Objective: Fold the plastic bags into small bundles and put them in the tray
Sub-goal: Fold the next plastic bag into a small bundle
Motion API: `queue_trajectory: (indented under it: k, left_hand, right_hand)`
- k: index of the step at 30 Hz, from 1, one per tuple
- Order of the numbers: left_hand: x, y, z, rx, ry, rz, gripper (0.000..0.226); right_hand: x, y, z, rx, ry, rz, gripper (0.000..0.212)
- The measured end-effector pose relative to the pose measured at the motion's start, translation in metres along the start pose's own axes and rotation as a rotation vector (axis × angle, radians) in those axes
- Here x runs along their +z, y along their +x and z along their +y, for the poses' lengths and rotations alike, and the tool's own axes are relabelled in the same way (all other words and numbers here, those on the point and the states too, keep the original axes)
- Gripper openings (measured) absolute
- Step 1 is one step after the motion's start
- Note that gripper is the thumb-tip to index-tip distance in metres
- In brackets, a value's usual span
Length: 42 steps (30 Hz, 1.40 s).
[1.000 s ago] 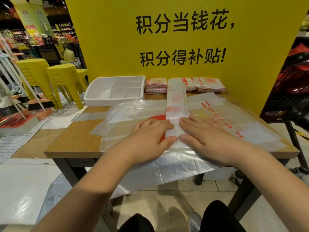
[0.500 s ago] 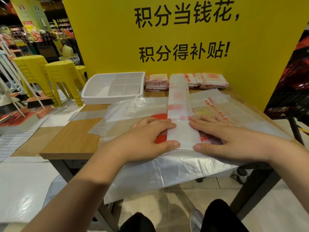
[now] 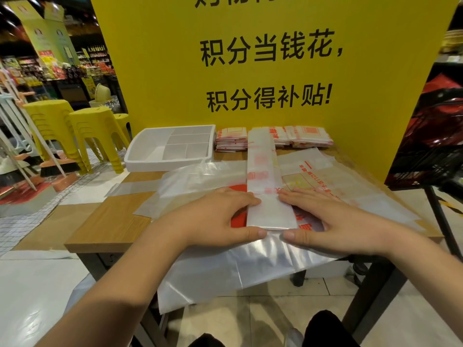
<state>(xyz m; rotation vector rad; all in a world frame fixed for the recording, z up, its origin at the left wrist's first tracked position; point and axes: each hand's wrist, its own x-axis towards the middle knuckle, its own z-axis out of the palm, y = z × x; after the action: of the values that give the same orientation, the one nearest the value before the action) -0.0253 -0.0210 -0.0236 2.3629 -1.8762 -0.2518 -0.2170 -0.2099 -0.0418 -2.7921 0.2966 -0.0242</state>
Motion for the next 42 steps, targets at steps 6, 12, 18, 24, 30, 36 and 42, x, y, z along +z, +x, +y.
queue_trajectory:
  k: [6, 12, 18, 24, 30, 36, 42]
  left_hand:
    - [0.0, 0.005, 0.005, -0.017, -0.115, 0.13, 0.078]
    - [0.005, 0.003, 0.017, -0.023, -0.135, 0.247, 0.081]
    - [0.013, -0.013, 0.009, -0.012, -0.23, 0.368, 0.037]
    - [0.03, -0.035, 0.008, 0.118, -0.268, 0.447, 0.032]
    - [0.034, -0.042, 0.013, 0.025, -0.403, 0.489, 0.028]
    - [0.034, -0.043, 0.014, -0.022, -0.446, 0.493, 0.023]
    - [0.035, -0.042, 0.012, -0.041, -0.449, 0.512, 0.022]
  right_hand:
    - [-0.005, 0.007, -0.009, 0.029, -0.016, 0.135, 0.072]
    - [-0.003, 0.018, -0.017, 0.053, -0.007, 0.294, 0.026]
    - [-0.006, 0.002, -0.022, -0.005, 0.082, 0.319, 0.039]
    - [0.005, -0.027, -0.038, -0.147, 0.132, 0.31, 0.03]
    - [0.018, -0.028, -0.038, -0.164, 0.199, 0.366, 0.027]
    - [0.023, -0.025, -0.036, -0.169, 0.144, 0.409, 0.028]
    - [0.029, -0.023, -0.039, -0.201, 0.14, 0.448, 0.027]
